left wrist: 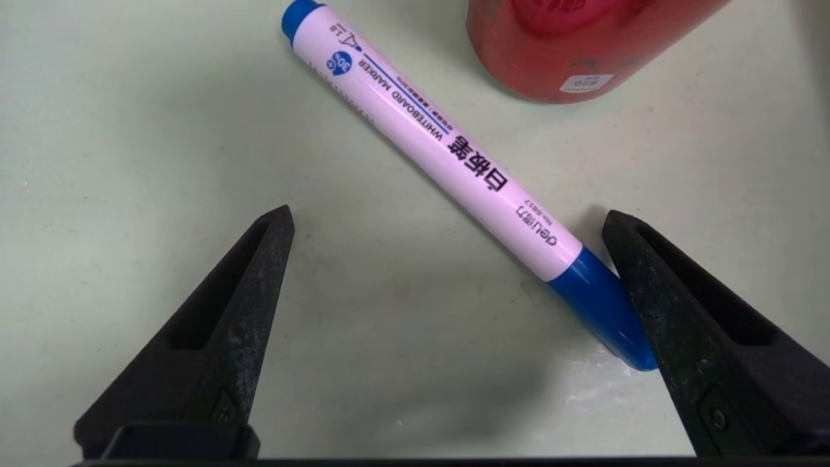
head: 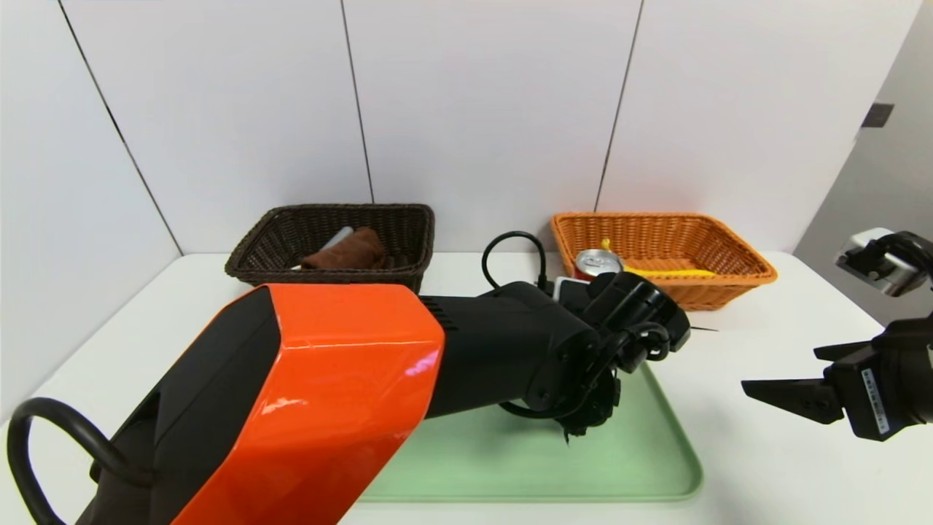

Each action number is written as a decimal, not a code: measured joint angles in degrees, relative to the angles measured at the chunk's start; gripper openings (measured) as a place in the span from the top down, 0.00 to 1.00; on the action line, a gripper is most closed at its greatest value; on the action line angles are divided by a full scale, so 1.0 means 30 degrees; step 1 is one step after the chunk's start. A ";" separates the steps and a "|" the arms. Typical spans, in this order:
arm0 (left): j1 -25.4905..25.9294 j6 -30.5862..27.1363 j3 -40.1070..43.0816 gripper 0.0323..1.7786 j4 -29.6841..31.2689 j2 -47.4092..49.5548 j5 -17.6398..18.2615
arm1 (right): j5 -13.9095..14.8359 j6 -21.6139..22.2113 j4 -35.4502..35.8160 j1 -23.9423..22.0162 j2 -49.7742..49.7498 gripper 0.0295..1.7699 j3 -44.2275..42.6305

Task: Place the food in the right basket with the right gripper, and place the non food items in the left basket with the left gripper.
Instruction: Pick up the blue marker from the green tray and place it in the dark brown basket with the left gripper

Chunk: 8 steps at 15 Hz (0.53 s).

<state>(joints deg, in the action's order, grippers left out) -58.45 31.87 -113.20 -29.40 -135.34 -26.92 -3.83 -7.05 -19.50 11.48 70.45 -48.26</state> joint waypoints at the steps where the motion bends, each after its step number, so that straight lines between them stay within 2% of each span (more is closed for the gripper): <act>1: 0.0000 0.0000 0.0000 0.05 -0.0008 -0.0016 -0.0004 | 0.0008 -0.0008 0.0008 0.0000 -0.0008 0.04 0.0008; 4: 0.0000 0.0000 0.0000 0.32 0.0008 -0.0073 -0.0012 | 0.0000 0.0000 0.0000 0.0000 -0.0016 0.04 -0.0008; 8: 0.0008 0.0033 0.0000 0.60 0.0008 -0.0167 -0.0020 | 0.0000 0.0000 0.0008 0.0000 -0.0081 0.04 -0.0024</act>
<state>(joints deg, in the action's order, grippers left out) -58.43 31.96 -113.20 -29.38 -135.84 -26.98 -3.83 -7.05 -19.48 11.48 70.21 -48.34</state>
